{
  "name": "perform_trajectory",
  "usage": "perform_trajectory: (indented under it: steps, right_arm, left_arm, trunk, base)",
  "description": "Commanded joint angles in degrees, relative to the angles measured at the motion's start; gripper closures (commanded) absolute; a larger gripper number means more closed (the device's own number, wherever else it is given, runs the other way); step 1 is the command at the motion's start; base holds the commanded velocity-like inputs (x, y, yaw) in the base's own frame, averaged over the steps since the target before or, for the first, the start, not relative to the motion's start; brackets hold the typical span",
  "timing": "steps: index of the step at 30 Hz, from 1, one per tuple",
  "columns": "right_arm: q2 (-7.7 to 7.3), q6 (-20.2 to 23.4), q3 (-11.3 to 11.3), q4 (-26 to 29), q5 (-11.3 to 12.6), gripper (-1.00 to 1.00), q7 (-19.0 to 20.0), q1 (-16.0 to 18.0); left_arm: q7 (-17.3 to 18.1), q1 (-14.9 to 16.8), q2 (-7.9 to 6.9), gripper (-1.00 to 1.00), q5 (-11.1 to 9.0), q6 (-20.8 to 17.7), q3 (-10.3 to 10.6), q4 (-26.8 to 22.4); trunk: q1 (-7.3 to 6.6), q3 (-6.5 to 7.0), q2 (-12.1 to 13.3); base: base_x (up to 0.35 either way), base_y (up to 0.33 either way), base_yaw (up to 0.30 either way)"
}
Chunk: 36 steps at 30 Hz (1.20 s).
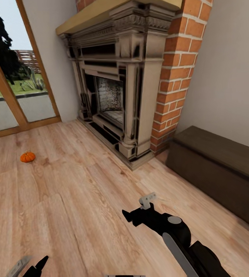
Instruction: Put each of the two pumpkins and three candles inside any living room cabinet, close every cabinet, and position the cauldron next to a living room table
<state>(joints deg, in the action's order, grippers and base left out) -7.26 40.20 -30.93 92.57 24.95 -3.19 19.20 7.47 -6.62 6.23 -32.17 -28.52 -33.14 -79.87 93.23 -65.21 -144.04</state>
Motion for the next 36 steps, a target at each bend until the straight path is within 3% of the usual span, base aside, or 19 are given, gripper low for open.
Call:
perform_trajectory:
  steps: [1,7,23,30,36]
  right_arm:
    - [-0.01,0.18,-0.09,0.07,0.36,-1.00,-0.33,0.02]
    - [-0.24,0.20,-0.15,0.07,0.36,-1.00,-0.30,-0.06]
    - [-0.16,-0.10,0.33,0.07,0.36,-1.00,-0.31,0.10]
    - [-0.01,-0.11,0.30,0.07,0.36,-1.00,-0.36,0.01]
    - [-0.11,-0.12,0.18,0.07,0.36,-1.00,-0.27,0.12]
  left_arm:
    - [0.18,0.02,0.03,-1.00,-0.27,-0.39,-0.19,-0.01]
    - [0.14,0.03,0.06,-1.00,-0.22,-0.39,-0.26,0.07]
    - [0.03,0.03,-0.11,-1.00,-0.24,-0.39,-0.30,0.68]
    - [0.10,0.03,-0.23,-1.00,-0.20,-0.39,-0.27,0.73]
    - [0.09,0.17,-1.47,-1.00,-0.29,-0.41,-0.23,2.80]
  trunk:
    - [0.02,-0.01,-0.02]
    - [0.02,0.05,-0.02]
    - [0.02,0.13,-0.02]
    - [0.02,0.14,-0.02]
    - [0.02,0.14,-0.02]
  base:
    - [0.269,0.211,0.296]
    - [0.269,0.216,0.250]
    - [0.269,0.221,0.018]
    - [0.269,0.222,0.210]
    - [0.269,0.222,0.287]
